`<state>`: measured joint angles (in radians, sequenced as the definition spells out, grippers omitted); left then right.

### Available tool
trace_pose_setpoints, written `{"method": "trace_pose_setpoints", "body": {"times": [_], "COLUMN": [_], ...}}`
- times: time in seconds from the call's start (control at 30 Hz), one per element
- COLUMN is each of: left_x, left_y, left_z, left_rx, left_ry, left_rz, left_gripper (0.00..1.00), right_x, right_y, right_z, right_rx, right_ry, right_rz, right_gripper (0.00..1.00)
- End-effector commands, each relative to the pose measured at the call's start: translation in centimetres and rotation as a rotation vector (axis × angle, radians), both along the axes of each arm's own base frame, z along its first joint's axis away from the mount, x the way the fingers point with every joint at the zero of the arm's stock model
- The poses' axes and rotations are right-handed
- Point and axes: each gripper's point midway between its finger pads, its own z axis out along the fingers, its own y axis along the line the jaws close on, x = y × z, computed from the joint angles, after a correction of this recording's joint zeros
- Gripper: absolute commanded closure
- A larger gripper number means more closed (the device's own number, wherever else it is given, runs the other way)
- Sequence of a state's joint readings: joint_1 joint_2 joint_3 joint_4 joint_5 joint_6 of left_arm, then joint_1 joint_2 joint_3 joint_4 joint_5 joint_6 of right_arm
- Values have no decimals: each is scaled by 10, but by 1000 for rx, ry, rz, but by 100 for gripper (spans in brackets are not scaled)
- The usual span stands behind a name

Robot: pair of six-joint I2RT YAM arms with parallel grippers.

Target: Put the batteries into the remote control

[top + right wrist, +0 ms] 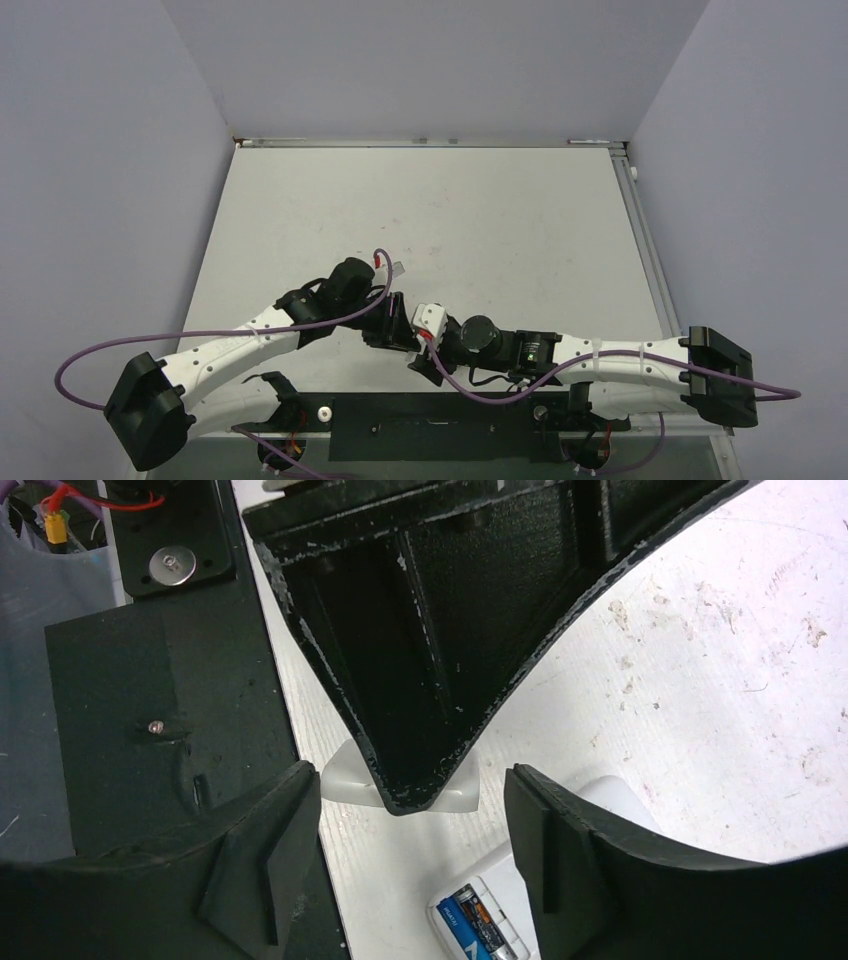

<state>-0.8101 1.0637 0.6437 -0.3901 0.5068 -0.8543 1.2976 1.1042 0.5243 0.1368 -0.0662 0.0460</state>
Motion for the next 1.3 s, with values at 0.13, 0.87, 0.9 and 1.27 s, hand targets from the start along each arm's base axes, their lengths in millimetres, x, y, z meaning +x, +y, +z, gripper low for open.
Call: {"method": "trace_pose_setpoints", "body": {"times": [0.13, 0.87, 0.9, 1.27], "left_x": [0, 20, 25, 107], "left_y": [-7, -4, -3, -45], "left_z": [12, 27, 30, 31], "left_rx": [-67, -82, -87, -51], "left_ry": [-31, -74, -81, -160], "left_rz": [-20, 45, 55, 45], "left_gripper": [83, 17, 16, 15], "right_x": [4, 6, 6, 1], "right_y": [15, -19, -23, -62], "right_z": [23, 31, 30, 25], "right_rx": [86, 105, 103, 105], "right_ry": [-42, 14, 23, 124], "right_rz": [3, -158, -182, -427], "right_gripper": [49, 91, 91, 92]}}
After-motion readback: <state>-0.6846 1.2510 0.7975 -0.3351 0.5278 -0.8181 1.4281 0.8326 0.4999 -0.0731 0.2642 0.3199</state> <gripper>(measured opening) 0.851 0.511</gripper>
